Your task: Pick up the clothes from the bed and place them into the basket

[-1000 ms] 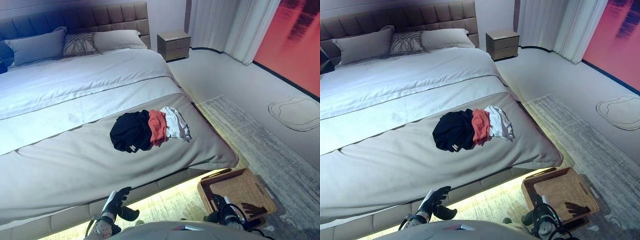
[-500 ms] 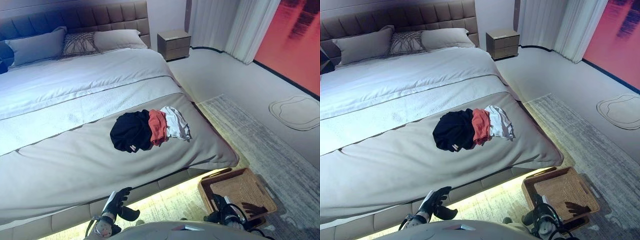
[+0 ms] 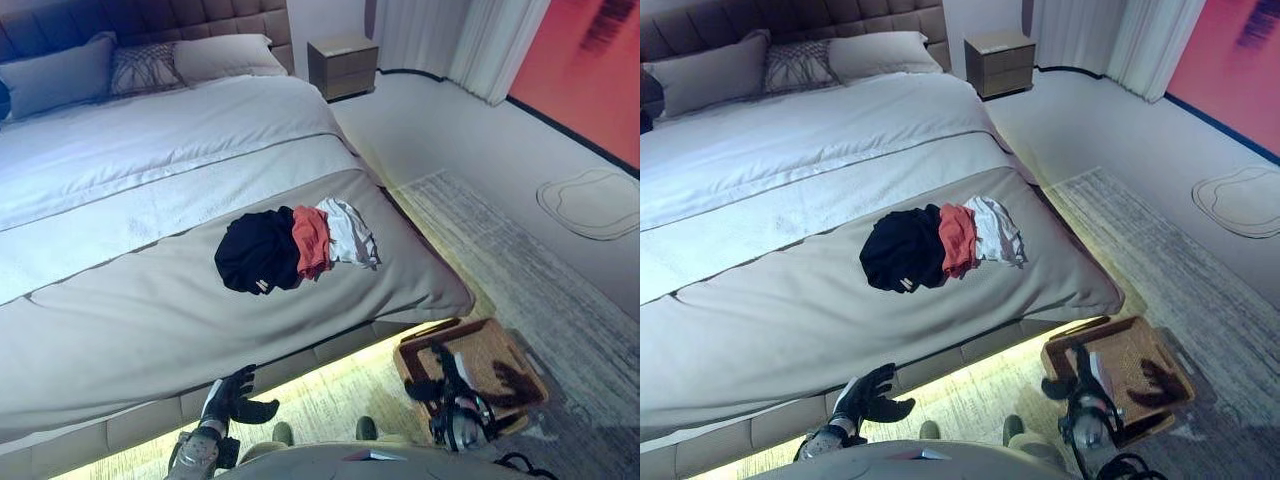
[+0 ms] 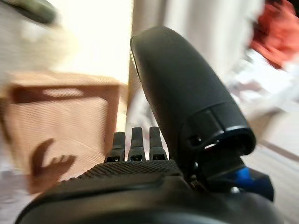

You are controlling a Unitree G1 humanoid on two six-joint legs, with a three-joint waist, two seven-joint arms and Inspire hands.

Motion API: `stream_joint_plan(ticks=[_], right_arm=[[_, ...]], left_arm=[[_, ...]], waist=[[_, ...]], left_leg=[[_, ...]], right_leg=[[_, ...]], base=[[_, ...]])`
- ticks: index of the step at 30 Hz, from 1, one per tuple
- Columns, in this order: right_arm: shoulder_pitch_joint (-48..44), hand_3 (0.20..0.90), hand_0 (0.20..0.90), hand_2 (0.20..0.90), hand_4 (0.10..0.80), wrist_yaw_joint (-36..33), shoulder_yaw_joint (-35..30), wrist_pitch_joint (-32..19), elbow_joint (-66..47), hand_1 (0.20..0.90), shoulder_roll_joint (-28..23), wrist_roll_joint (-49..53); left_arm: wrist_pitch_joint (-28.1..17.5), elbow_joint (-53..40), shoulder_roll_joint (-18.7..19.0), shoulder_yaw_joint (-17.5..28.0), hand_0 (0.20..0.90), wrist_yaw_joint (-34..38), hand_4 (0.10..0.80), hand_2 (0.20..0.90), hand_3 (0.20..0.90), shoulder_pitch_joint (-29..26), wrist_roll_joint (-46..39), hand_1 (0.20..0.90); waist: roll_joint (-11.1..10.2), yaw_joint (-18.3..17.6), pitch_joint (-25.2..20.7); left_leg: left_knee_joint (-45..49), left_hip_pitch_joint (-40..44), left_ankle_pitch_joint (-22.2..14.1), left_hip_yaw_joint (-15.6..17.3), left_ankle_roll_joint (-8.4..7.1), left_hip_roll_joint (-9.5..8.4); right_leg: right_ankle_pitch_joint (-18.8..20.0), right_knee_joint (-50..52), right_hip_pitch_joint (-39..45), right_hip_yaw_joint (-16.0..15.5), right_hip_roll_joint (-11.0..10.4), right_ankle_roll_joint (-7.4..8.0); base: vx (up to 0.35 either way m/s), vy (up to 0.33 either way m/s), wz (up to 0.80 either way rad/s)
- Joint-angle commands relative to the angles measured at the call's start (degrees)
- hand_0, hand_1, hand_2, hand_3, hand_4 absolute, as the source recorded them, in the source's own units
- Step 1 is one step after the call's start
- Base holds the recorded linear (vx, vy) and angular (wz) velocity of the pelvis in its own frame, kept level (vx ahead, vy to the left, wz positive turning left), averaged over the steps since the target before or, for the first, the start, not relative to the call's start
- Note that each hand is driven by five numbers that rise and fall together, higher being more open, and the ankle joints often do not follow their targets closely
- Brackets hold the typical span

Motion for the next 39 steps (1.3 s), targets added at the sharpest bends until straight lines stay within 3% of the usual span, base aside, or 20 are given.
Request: stream_joint_plan(ticks=[1,4,7,10,12,16,18,20,23,25,29,33,39], right_arm=[[-7.2,0.900,0.900,0.900,0.800,-3.8,-2.3,-5.4,-4.8,0.900,-2.4,0.4],[-7.2,0.900,0.900,0.900,0.800,-4.6,-2.6,-4.2,-8.4,0.900,-4.1,-1.6],[-8.4,0.900,0.900,0.900,0.800,-5.5,-2.4,-2.3,-10.8,0.900,-5.5,-1.3],[-10.4,0.900,0.900,0.900,0.800,-6.5,-1.2,1.7,-15.5,0.900,-6.9,0.0],[-11.4,0.900,0.900,0.900,0.800,-5.9,-0.8,1.8,-15.7,0.900,-7.4,-0.1],[-11.2,0.900,0.900,0.900,0.800,-7.3,-0.8,2.1,-18.5,0.900,-7.7,-2.2],[-11.3,0.900,0.900,0.900,0.800,-7.9,-1.0,2.0,-19.6,0.900,-7.8,-4.1],[-12.8,0.900,0.900,0.900,0.800,-8.4,-0.4,3.0,-20.3,0.900,-8.7,-4.6],[-16.5,0.900,0.900,0.900,0.800,-9.1,0.9,5.3,-21.2,0.900,-9.4,-5.5],[-21.4,0.900,0.900,0.900,0.800,-8.1,1.2,8.5,-20.5,0.900,-10.9,-5.6],[-34.5,0.900,0.900,0.900,0.800,-5.3,2.9,15.6,-18.3,0.900,-14.9,0.4],[-45.1,0.900,0.900,0.900,0.800,-5.2,3.8,17.9,-14.9,0.900,-20.1,2.6],[-54.4,0.900,0.900,0.900,0.800,-6.0,5.7,19.2,-7.9,0.900,-25.7,2.4]], left_arm=[[-4.0,-4.5,1.9,4.7,0.900,0.0,0.800,0.900,0.900,-3.1,-4.9,0.900],[-4.0,-6.4,1.9,8.4,0.900,-1.9,0.800,0.900,0.900,-2.6,-9.4,0.900],[-5.2,-9.7,1.1,9.9,0.900,-2.7,0.800,0.900,0.900,-2.4,-11.5,0.900],[-6.9,-15.6,1.5,7.3,0.900,-0.5,0.800,0.900,0.900,-2.8,-6.6,0.900],[-6.9,-16.1,1.9,6.0,0.900,0.6,0.800,0.900,0.900,-3.6,-5.6,0.900],[-6.3,-18.0,3.6,5.6,0.900,0.7,0.800,0.900,0.900,-3.4,-5.6,0.900],[-6.7,-18.6,4.8,5.3,0.900,0.9,0.800,0.900,0.900,-2.8,-5.5,0.900],[-5.7,-19.9,6.1,5.0,0.900,1.7,0.800,0.900,0.900,-3.6,-7.5,0.900],[-4.7,-21.5,7.2,5.1,0.900,2.3,0.800,0.900,0.900,-5.9,-10.9,0.900],[-4.4,-23.4,7.4,5.3,0.900,2.3,0.800,0.900,0.900,-6.8,-11.8,0.900],[-5.0,-27.2,7.2,2.8,0.900,1.5,0.800,0.900,0.900,-7.5,-11.9,0.900],[-5.8,-30.7,8.3,0.6,0.900,-0.4,0.800,0.900,0.900,-9.6,-14.4,0.900],[-9.5,-37.0,10.2,-1.3,0.900,-1.9,0.800,0.900,0.900,-10.2,-19.3,0.900]], waist=[[-4.1,0.6,3.5],[-4.7,1.5,5.3],[-4.2,2.9,6.5],[-3.6,4.8,7.3],[-3.9,5.1,6.7],[-3.2,5.6,5.6],[-2.8,5.5,5.6],[-2.5,5.0,6.4],[-2.0,4.7,7.7],[-2.1,5.1,8.1],[-3.1,8.2,9.4],[-2.4,10.0,11.8],[-0.5,11.5,16.1]], left_leg=[[14.4,-1.0,-9.7,-1.8,2.27,-4.11],[25.0,-7.7,-6.6,-1.5,1.58,-4.18],[21.9,-10.8,-4.1,-1.1,0.91,-4.44],[16.3,-13.5,-2.7,-2.5,0.75,-5.73],[14.5,-11.6,-5.7,-3.0,1.94,-6.97],[11.3,-8.2,-6.4,-2.7,3.50,-7.00],[10.8,-6.5,-6.7,-3.8,4.51,-7.15],[9.9,-4.6,-6.8,-5.2,4.28,-6.84],[9.5,-3.9,-7.7,-6.2,3.75,-6.30],[10.3,-5.3,-7.7,-5.8,3.56,-6.12],[13.9,-10.1,-7.5,-6.3,2.42,-6.55],[16.9,-14.4,-7.6,-7.6,1.56,-7.03],[26.3,-23.0,-9.8,-8.3,1.80,-7.73]], right_leg=[[-2.6,3.1,2.3,3.0,-2.2,-1.66],[-2.5,4.0,2.5,1.9,-2.5,-2.71],[-3.9,4.9,3.7,1.6,-2.2,-2.74],[-5.4,5.1,4.9,2.3,-2.1,-2.68],[-5.9,6.2,4.5,2.0,-2.9,-2.06],[-9.3,17.1,2.4,-0.6,-3.0,-1.05],[-5.2,26.7,-4.5,-0.8,-3.7,1.31],[-3.6,24.5,-7.8,0.2,-5.0,1.95],[-2.4,17.4,-10.1,1.4,-6.5,1.70],[-3.2,14.1,-8.2,2.8,-5.4,0.65],[-4.4,12.7,-5.9,-0.2,-5.7,-0.47],[-6.4,15.5,-8.6,-3.3,-6.3,-1.19],[-10.7,27.8,-18.0,-5.0,-7.5,-2.85]], base=[[0.034,-0.117,0.01],[0.038,-0.039,0.04],[0.107,0.100,0.09],[0.138,0.211,0.13],[0.148,0.209,-0.03],[0.170,0.162,-0.13],[0.113,0.066,0.02],[0.069,-0.059,0.08],[0.006,-0.102,0.31],[0.006,-0.157,0.46],[-0.007,-0.127,0.37],[-0.092,-0.020,0.32],[-0.105,0.020,0.16]])
